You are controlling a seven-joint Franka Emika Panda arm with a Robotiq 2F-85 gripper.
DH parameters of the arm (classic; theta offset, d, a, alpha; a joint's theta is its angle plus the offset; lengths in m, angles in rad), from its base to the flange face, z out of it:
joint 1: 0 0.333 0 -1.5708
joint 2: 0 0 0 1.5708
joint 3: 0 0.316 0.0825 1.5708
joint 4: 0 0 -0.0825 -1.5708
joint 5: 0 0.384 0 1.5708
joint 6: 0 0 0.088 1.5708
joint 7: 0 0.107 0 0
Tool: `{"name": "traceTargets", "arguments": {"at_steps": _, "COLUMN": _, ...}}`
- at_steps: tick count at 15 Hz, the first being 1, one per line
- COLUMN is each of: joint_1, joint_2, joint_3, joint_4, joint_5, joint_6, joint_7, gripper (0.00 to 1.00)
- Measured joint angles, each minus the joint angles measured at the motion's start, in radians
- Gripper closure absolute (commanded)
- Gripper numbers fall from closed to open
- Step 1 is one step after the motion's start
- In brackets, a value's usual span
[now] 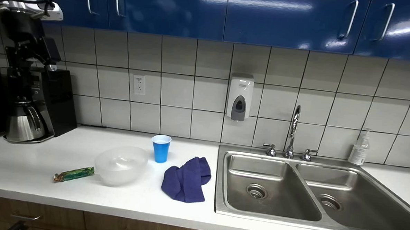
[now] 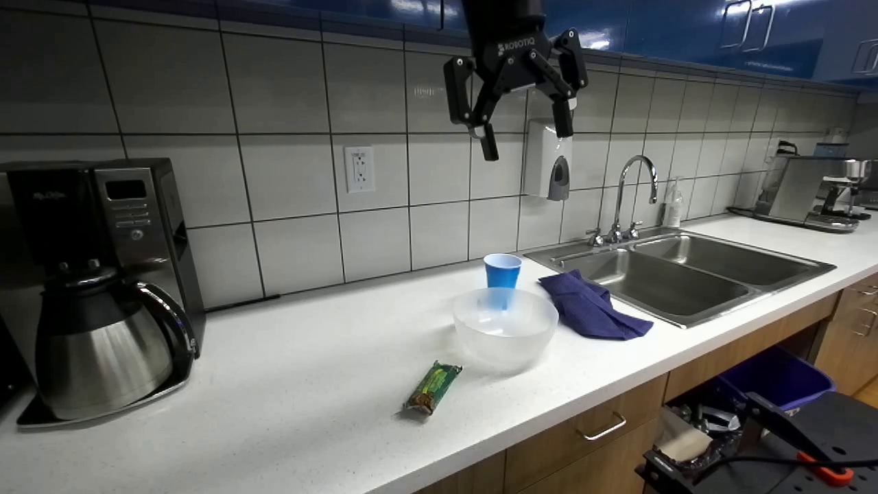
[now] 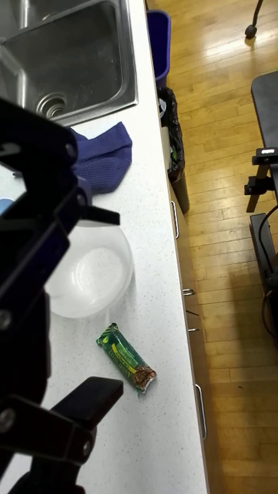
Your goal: Put the green packet inside the plastic bowl
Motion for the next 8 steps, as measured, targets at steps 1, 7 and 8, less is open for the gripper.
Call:
{"name": "traceTargets", "arguments": {"at_steps": 1, "joint_1": 0.007, "joint_2": 0.002, "joint_3": -0.007, "joint_4": 0.000, "joint_5": 0.000, "joint_6": 0.000, "joint_7": 0.000, "gripper": 0.00}}
{"name": "traceTargets", "arguments": {"at_steps": 7, "joint_1": 0.034, "joint_2": 0.076, "joint_3": -0.013, "joint_4": 0.000, "joint_5": 0.000, "joint_6": 0.068, "joint_7": 0.166, "gripper": 0.00}}
{"name": "traceTargets", "arguments": {"at_steps": 8, "joint_1": 0.039, "joint_2": 0.099, "joint_3": -0.013, "joint_4": 0.000, "joint_5": -0.001, "joint_6": 0.088, "joint_7": 0.205, "gripper": 0.00}}
